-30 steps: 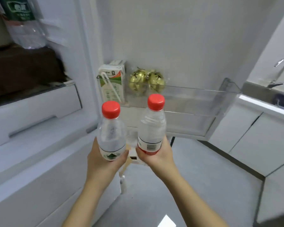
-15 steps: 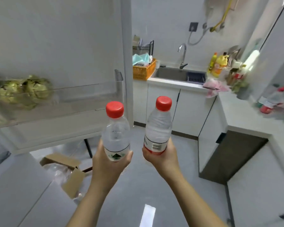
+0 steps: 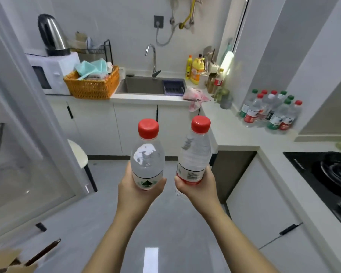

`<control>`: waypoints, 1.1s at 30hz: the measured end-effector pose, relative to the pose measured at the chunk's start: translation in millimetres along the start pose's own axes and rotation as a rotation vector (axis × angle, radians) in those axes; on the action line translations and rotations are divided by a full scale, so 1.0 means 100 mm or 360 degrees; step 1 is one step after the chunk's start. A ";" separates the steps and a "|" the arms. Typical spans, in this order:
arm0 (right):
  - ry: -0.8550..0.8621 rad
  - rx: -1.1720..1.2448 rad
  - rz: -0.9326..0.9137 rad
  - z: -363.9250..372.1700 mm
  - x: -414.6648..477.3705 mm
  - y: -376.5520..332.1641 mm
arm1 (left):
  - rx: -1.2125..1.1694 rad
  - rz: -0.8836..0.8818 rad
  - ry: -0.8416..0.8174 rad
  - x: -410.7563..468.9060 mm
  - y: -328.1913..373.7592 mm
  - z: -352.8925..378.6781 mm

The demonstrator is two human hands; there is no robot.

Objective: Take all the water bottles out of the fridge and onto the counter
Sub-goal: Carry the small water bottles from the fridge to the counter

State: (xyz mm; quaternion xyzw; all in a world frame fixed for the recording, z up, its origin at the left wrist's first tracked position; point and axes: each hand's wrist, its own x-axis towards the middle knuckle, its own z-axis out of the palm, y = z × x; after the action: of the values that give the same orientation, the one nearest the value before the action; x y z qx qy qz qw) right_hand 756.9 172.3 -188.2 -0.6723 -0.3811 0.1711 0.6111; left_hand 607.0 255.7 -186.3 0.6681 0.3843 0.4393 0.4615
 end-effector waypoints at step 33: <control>0.0352 -0.0121 0.0084 -2.47 2.07 1.19 | -0.0098 0.0119 -0.0232 1.05 0.36 3.18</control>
State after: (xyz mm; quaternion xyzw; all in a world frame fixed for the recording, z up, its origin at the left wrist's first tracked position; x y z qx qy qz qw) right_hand 1099.4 155.8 -204.8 -0.7195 -0.2998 0.0976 0.6188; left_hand 944.2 253.7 -187.2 0.6976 0.3109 0.4181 0.4918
